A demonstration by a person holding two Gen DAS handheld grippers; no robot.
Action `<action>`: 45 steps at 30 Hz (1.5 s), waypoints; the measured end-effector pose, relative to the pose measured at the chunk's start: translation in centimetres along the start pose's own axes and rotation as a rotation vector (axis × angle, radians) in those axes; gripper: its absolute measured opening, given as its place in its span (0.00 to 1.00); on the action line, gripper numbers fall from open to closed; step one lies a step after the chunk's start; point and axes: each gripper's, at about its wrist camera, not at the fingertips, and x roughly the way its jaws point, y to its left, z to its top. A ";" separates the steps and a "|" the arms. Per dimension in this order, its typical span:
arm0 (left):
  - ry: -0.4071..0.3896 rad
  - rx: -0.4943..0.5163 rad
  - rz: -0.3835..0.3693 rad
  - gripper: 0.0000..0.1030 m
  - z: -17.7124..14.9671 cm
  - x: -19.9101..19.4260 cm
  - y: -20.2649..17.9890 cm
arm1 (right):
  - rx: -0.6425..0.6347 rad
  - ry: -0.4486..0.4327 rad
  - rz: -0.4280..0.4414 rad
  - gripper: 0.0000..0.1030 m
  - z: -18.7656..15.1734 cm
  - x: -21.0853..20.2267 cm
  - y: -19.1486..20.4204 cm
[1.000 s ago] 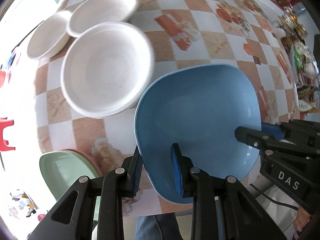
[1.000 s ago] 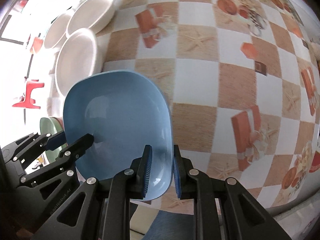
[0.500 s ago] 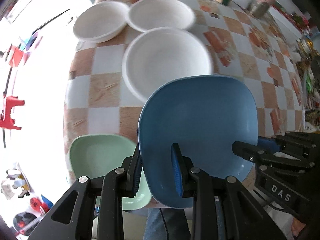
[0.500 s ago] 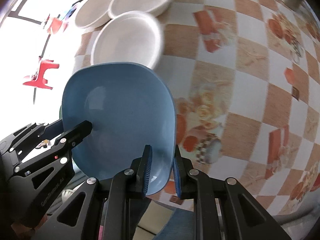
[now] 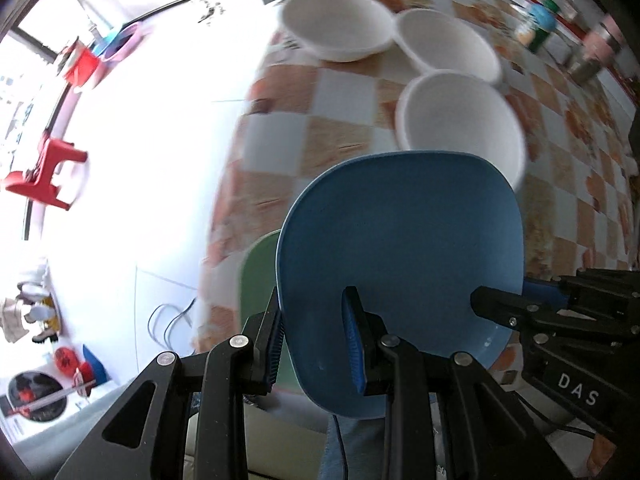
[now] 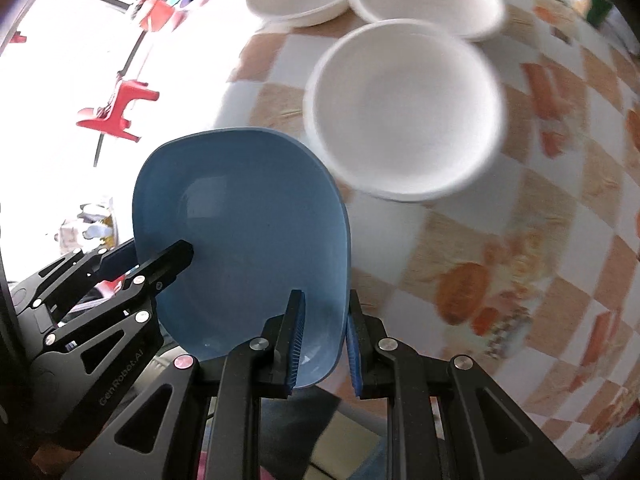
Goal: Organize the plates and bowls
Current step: 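Lift the blue plate with the right tool and carry it over the green plate, then lower the blue plate onto the green plate and open the right tool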
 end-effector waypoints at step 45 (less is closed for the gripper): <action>0.039 -0.011 0.030 0.92 -0.7 3.6 3.6 | 0.125 0.011 -0.095 0.94 -3.4 0.3 -5.0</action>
